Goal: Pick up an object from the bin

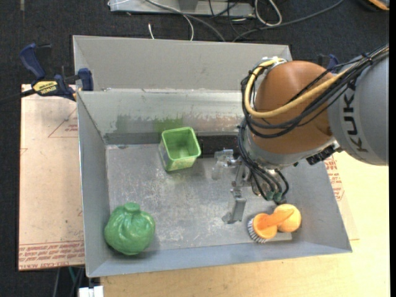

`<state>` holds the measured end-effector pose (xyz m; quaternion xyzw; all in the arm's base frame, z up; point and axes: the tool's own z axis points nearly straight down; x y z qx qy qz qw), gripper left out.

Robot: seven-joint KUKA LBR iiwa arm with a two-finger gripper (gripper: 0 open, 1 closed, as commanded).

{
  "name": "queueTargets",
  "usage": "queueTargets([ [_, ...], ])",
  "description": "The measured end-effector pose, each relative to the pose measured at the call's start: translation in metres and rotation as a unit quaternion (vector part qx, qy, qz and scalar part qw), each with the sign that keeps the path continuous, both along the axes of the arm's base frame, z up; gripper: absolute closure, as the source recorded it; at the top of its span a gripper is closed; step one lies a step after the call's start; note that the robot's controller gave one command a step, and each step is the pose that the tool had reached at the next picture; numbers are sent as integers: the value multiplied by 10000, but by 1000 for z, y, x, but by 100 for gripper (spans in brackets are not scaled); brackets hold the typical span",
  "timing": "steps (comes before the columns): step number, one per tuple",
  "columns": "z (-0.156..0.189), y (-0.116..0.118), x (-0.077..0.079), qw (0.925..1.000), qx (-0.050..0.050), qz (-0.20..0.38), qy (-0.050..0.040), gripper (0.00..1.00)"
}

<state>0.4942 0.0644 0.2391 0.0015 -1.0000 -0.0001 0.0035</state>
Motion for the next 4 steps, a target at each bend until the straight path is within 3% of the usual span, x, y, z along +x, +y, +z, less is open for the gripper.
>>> queueTargets([
  [1,3,0,2,10000,4,-13,-38,0],
  [2,-75,49,59,9993,14,366,-84,0],
  [3,-79,88,90,9997,14,238,-88,0],
  [4,-116,32,138,9964,21,839,-113,0],
])
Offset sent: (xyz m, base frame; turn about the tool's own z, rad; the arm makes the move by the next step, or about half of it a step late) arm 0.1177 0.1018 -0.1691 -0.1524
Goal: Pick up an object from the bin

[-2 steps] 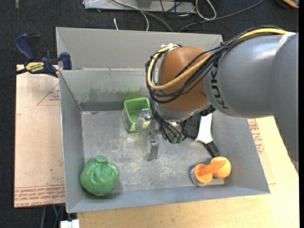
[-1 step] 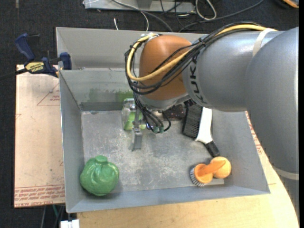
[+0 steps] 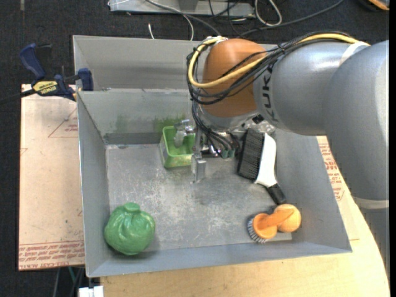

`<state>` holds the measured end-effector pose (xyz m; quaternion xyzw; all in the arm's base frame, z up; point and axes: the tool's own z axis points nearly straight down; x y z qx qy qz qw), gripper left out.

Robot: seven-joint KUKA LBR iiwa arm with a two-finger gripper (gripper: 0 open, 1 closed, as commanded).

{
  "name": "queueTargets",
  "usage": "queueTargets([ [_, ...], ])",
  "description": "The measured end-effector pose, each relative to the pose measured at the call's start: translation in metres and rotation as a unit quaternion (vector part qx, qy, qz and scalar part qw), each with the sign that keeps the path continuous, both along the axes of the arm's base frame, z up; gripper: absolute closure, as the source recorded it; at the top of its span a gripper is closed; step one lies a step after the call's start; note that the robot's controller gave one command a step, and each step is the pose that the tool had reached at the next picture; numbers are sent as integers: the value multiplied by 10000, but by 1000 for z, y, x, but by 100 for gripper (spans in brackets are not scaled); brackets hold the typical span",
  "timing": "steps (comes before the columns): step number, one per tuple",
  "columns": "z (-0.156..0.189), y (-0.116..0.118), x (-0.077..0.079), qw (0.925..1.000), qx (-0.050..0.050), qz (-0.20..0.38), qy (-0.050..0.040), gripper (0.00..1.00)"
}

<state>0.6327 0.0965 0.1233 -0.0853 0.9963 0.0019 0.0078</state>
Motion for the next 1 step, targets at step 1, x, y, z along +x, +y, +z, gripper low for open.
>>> queueTargets([
  [1,-48,-34,0,9999,31,-94,-30,0],
])
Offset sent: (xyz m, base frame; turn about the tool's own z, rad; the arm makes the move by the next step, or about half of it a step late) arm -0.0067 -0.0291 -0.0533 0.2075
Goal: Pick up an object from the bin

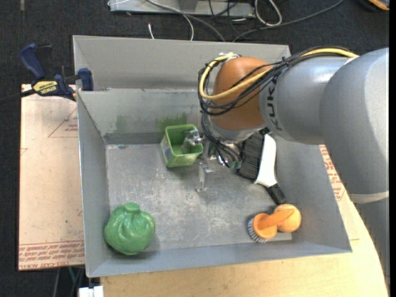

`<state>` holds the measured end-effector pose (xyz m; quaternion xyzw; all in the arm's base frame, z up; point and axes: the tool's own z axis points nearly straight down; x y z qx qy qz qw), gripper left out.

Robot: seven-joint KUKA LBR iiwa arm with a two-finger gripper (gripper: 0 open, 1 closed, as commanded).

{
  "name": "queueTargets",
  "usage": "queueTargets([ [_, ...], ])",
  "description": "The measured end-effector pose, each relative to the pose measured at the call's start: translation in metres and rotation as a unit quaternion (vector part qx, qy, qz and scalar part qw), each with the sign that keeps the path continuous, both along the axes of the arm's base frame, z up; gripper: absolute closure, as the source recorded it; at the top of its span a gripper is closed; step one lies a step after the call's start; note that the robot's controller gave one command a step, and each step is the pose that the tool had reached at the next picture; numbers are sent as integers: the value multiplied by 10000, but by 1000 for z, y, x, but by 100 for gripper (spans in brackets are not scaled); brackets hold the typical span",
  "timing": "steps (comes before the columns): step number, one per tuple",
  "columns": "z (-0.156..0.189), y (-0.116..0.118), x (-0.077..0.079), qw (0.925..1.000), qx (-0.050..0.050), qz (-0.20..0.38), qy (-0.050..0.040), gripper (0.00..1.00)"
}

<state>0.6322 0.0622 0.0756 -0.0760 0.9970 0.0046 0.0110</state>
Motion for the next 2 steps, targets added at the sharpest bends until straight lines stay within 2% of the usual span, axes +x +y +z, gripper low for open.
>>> queueTargets([
  [1,-6,-7,2,9985,11,-543,-79,100],
  [2,-6,-4,0,9978,5,-655,-58,100],
])
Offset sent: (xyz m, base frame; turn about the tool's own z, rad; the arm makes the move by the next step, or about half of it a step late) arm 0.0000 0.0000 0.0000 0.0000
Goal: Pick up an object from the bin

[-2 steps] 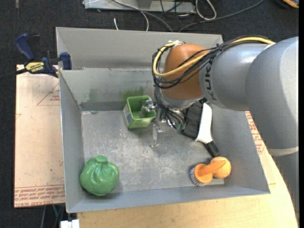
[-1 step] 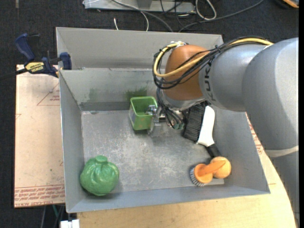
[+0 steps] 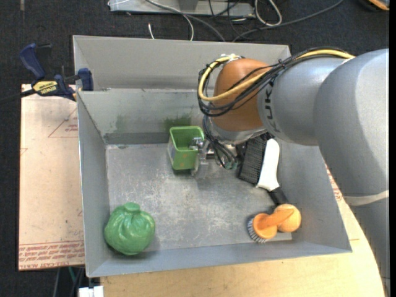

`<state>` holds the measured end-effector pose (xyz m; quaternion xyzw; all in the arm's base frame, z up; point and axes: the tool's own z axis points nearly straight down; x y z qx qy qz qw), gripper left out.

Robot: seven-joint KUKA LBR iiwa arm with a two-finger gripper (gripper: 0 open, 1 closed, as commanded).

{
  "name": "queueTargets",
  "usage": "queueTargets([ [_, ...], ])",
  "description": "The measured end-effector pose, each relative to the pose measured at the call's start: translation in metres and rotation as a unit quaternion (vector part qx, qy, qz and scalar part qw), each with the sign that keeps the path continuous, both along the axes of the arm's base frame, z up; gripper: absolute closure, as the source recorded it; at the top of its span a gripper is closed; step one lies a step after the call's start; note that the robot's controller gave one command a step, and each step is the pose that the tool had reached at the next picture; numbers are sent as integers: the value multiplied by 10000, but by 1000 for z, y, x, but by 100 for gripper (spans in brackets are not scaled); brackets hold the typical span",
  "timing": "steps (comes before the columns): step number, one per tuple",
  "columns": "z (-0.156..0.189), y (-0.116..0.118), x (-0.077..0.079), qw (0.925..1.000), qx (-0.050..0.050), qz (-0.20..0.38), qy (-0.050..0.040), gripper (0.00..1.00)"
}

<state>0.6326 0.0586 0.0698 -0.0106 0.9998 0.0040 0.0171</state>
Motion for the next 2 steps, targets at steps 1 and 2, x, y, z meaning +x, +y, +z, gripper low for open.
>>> queueTargets([
  [1,14,1,-3,10000,1,-23,58,100],
  [2,50,1,-2,10000,0,-14,38,100],
])
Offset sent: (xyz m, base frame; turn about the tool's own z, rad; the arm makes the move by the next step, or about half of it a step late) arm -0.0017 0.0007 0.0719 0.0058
